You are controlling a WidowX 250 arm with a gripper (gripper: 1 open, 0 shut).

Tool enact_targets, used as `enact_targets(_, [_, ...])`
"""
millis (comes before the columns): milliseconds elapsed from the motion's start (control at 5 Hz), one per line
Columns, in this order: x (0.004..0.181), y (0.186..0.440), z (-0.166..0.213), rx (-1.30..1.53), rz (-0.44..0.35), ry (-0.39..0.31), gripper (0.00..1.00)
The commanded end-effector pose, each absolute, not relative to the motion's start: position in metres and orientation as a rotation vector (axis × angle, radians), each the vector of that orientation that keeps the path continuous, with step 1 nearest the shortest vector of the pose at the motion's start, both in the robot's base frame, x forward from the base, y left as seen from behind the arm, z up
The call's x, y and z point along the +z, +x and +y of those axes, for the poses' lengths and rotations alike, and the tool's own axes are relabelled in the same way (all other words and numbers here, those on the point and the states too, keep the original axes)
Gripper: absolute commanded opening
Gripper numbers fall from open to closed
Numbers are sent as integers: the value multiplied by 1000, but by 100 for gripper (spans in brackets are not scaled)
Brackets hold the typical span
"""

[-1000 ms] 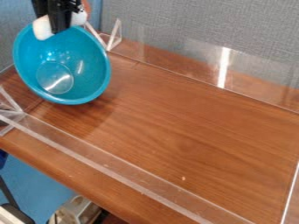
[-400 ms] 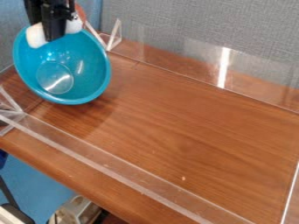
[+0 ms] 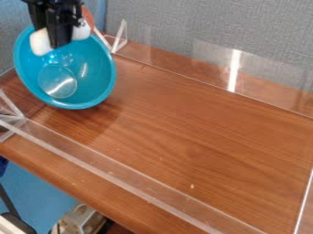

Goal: Put the mushroom in the blue bowl

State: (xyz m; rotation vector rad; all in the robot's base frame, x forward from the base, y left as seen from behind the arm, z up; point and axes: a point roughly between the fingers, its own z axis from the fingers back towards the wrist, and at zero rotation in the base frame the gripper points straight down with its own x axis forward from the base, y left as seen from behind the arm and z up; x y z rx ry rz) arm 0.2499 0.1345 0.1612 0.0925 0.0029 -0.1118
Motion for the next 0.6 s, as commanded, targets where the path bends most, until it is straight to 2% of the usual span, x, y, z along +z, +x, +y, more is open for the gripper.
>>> enact_targets(0, [167, 244, 142, -85, -41, 117, 0])
enact_targets(400, [153, 244, 149, -136, -34, 114, 0])
